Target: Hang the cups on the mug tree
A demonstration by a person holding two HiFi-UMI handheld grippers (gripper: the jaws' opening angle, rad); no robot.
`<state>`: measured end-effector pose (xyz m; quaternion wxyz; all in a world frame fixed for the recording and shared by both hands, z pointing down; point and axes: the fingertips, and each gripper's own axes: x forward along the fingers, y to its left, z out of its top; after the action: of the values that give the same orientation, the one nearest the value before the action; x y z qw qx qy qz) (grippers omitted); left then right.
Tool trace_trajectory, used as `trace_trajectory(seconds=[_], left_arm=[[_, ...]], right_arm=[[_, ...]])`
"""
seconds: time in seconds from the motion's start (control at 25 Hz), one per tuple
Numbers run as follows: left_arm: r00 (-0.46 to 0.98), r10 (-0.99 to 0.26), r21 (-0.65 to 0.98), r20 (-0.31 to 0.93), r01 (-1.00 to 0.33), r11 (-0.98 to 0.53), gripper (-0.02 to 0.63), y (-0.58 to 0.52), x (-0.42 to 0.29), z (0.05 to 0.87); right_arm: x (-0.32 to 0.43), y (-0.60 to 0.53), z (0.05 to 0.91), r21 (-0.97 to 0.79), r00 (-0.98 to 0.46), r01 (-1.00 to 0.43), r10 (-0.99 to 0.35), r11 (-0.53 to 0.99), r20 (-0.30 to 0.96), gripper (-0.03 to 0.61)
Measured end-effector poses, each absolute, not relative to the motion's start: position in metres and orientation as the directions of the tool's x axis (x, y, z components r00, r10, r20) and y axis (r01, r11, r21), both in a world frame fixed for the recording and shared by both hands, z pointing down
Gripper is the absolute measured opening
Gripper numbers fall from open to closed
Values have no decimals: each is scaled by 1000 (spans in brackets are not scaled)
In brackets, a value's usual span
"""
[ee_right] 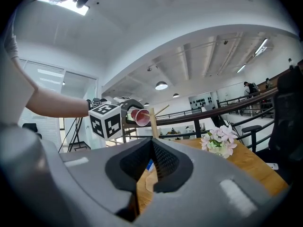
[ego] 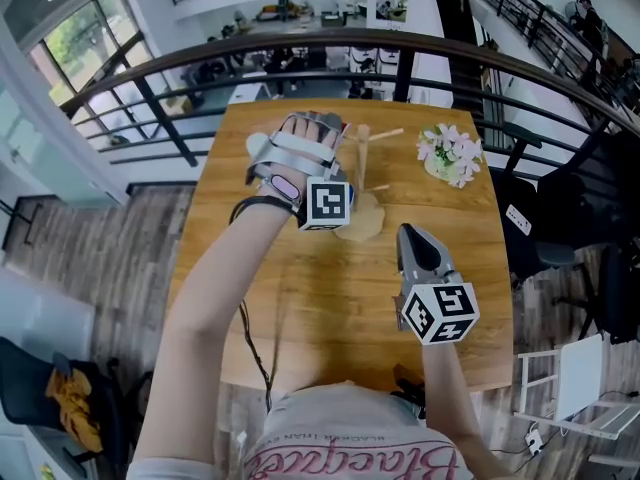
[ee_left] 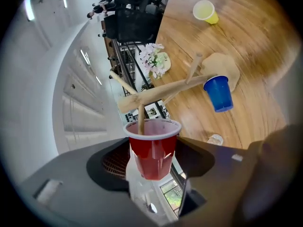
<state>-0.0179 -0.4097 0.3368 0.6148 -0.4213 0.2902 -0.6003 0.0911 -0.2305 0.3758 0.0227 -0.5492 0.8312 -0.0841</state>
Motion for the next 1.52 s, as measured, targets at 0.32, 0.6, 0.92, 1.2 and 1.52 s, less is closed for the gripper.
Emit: trace_trajectory(seconds=[0.32,0.6,0.92,1.2,1.52], left_arm=[[125,-976,-822,177,564,-76,302,-401,-3,352],[127,-970,-858,208,500,-119,381,-403,-3,358],[149,-978,-926,143,370,-78,480,-394,-9,337],[167,-981,-980,95,191,-62,502,-378,-25,327],[177,-981,-996,83,-17,-87,503,-350,-40,319]], right_arm=[[97,-226,379,-186,-386,-910,-921,371,53,3],[104,-221,381,-205,-375,-911,-926,358,52,3],[102,-216,375,-196,-380,-910,-924,365,44,3],[99,-212,372,-183,-385,-910,-922,372,40,2],[96,-209,370,-141,-389,-915,-920,379,50,3]])
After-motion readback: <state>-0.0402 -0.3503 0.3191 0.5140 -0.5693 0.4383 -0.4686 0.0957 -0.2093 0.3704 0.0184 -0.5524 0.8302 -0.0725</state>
